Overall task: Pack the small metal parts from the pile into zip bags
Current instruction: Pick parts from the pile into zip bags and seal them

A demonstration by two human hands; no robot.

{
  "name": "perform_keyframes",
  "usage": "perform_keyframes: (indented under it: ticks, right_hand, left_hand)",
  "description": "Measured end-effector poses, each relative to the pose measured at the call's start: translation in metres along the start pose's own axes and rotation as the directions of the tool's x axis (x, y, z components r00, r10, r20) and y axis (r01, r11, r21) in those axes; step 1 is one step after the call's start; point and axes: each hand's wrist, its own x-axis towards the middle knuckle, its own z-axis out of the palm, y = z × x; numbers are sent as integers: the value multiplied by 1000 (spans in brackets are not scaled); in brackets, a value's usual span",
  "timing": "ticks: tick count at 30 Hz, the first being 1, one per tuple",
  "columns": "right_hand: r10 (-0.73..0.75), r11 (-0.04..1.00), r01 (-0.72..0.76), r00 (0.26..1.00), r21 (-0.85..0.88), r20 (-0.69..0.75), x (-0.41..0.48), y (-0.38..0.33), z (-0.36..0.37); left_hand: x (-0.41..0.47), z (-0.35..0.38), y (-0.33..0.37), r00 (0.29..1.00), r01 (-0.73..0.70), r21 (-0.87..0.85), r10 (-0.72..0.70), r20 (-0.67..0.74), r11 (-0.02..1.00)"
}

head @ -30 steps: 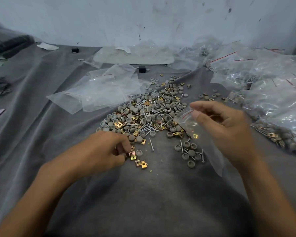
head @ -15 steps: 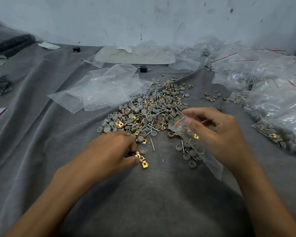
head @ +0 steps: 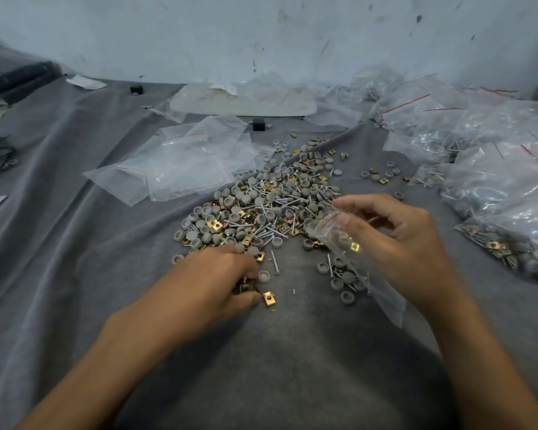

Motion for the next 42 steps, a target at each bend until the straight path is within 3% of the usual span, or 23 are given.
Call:
perform_keyframes:
  ticks: [16,20,26,31,37,42]
  right_hand:
    - [1,1000,-2,1000,26,16,-2,-4,-2]
    - [-6,1000,6,1000,13,26,-3,-4,-1]
    - [-2,1000,2,1000,16,20,-2,-5,-1]
    - [1,1000,-1,1000,7,16,-2,-5,-1]
    - [20,999,-22,998,35,59,-4,-8,-1]
    - [13,1000,-16,993,26,116,-5,-13,4]
  left_hand:
    - [-3,-7,-23,989,58,-111,-42,139,992]
    - [-2,-8,-17,996,6,-40,-3,93,999]
    - [-4,-11,-12,993,22,-69,-14,118,997]
    - [-5,-5,1,998,-30,71,26,54,997]
    - [-1,-8,-8,994,33,-138,-19,106,990]
    - [11,-4,-6,996,14,-257,-35,-78,966]
